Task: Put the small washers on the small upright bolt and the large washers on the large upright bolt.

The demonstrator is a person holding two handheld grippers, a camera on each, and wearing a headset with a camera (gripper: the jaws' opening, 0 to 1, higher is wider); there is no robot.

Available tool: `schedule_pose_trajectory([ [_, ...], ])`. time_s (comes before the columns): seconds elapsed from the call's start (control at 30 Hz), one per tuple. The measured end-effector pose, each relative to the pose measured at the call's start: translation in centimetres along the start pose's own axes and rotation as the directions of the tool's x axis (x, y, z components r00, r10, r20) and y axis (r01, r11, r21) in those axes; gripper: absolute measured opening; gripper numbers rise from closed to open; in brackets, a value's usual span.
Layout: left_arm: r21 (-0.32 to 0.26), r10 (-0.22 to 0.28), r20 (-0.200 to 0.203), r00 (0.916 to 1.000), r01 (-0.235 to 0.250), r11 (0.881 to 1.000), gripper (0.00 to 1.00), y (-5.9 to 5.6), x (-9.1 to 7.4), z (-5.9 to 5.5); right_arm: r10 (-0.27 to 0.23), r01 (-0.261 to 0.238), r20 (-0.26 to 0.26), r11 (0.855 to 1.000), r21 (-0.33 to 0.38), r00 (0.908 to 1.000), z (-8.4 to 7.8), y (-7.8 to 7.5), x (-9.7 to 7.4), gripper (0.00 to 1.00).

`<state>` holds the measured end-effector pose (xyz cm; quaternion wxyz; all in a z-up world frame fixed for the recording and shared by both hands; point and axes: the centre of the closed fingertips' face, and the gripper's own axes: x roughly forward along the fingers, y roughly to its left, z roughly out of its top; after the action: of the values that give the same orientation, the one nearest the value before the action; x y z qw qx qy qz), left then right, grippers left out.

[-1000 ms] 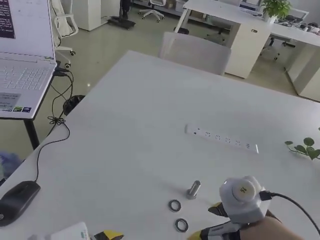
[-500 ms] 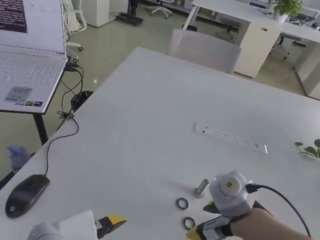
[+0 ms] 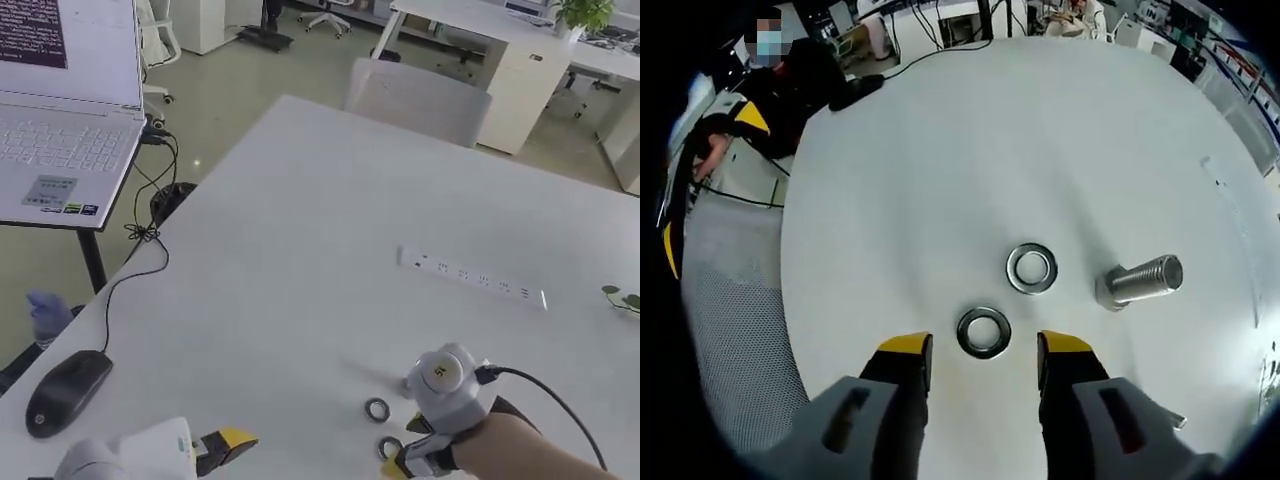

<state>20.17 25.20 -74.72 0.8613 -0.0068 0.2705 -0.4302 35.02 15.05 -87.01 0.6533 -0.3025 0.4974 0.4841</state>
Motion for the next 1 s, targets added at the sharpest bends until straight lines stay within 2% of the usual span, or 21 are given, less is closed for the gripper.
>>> schedule_pose_trajectory([
  [0.13,-0.006,-0.004,0.000,1.0000,0.004,1.000,0.88,-0.20,-0.01,-0.07,-0.007,0.007,-0.027,1.000,-0.004,0.9996,-0.50,-0.27,0.49,0.41],
  [0.27,-0.012,-0.002,0.007,1.0000,0.003,1.000,0.88,-0.06,-0.14,-0.03,-0.021,0.021,-0.026,1.000,-0.002,0.9994,-0.29,-0.53,0.42,0.38],
  [0.33,-0.016,-0.002,0.007,1.0000,0.002,1.000,0.88,0.09,-0.24,-0.12,-0.041,0.040,-0.046,0.999,-0.030,0.9981,-0.39,-0.55,0.43,0.36],
  [0.47,-0.021,-0.003,0.008,1.0000,0.003,1.000,0.87,0.21,-0.34,-0.31,-0.057,0.057,-0.040,0.998,-0.009,0.9976,-0.25,-0.68,0.52,0.35],
  [0.57,-0.025,-0.005,0.009,0.9999,0.005,1.000,0.87,0.26,-0.40,-0.46,-0.087,0.086,-0.040,0.996,-0.025,0.9954,-0.30,-0.76,0.54,0.33],
  [0.63,-0.028,-0.007,0.008,0.9999,0.007,1.000,0.86,0.20,-0.44,-0.53,-0.089,0.089,-0.036,0.996,-0.005,0.9954,-0.25,-0.71,0.51,0.31],
  [0.77,-0.032,-0.007,0.013,0.9999,0.008,0.999,0.85,0.26,-0.51,-0.54,-0.089,0.089,-0.037,0.996,-0.013,0.9953,-0.23,-0.43,0.52,0.27],
  [0.93,-0.039,-0.006,0.026,0.9996,0.007,0.999,0.85,0.26,-0.53,-0.45,-0.095,0.095,-0.057,0.995,-0.005,0.9938,-0.27,-0.35,0.49,0.25],
  [1.0,-0.047,-0.007,0.031,0.9995,0.009,0.999,0.85,0.23,-0.57,-0.45,-0.095,0.093,-0.075,0.995,-0.028,0.9927,-0.29,-0.31,0.49,0.24],
])
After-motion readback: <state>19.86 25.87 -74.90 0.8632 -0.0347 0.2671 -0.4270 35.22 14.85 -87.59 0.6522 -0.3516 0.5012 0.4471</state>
